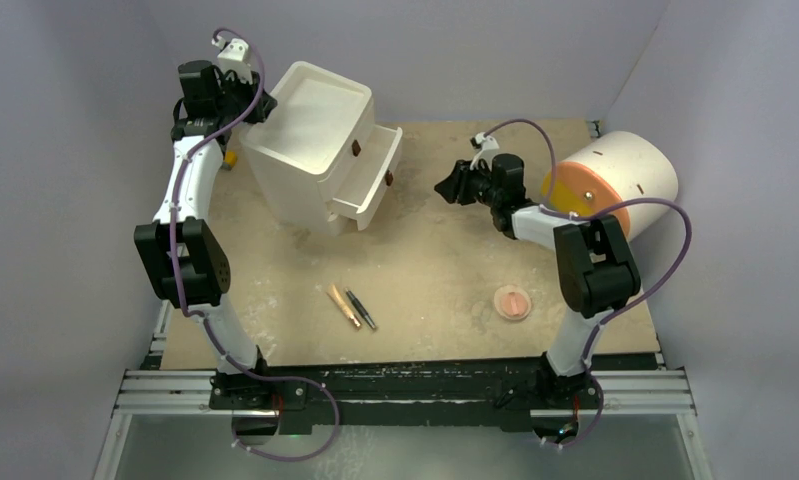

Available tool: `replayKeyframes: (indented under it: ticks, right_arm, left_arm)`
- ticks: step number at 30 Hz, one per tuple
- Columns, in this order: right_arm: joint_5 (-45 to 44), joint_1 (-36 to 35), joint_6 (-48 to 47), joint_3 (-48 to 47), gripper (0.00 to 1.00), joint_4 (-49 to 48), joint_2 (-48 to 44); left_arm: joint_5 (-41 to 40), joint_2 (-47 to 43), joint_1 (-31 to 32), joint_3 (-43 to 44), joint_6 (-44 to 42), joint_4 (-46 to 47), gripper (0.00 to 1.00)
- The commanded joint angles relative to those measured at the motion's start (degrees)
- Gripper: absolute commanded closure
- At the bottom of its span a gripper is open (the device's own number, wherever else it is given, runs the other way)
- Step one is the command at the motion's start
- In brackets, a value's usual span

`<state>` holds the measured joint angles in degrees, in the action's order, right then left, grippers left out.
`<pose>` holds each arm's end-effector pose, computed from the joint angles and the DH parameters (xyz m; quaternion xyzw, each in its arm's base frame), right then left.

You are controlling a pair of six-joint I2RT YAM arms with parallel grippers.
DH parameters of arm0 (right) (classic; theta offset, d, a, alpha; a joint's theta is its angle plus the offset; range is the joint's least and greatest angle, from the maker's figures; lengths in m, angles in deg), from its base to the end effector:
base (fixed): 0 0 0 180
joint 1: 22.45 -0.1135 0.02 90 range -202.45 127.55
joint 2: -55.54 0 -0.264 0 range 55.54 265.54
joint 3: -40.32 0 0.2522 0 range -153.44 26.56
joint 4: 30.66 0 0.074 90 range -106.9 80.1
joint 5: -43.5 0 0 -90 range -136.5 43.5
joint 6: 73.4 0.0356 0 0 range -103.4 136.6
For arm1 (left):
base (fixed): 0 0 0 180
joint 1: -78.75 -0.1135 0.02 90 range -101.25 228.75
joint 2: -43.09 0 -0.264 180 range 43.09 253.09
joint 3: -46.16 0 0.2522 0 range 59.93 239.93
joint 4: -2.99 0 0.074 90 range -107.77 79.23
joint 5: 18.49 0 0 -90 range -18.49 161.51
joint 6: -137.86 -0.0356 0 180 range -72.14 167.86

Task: Organize the makeup

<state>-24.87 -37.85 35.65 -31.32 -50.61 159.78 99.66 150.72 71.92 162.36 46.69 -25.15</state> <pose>0.3840 0.1194 0.2101 -0.0928 0.7702 0.3217 0.5429 0.4475 0.0367 0.3674 0.1009 0.7984 -0.1592 0.5718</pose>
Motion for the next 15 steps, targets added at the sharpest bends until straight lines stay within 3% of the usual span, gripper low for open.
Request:
replayKeyframes:
  ticks: [1, 7, 15]
  right_arm:
    - [5.64, -2.09, -3.41, -3.74, 0.53, 1.2, 0.28]
    - [-2.85, -13.3, -14.79, -7.5, 0.46, 12.95, -0.8]
    - [-0.63, -25.13, -25.76, -23.32, 0.46, 35.35, 6.8]
  left_arm:
    - [0.76, 4.34, 2.34, -2.08, 0.29, -9.71, 1.0]
    - [0.89, 4.69, 2.5, -1.67, 0.56, -9.72, 1.0]
    - [0.7, 4.38, 2.61, -1.8, 0.38, -9.9, 1.0]
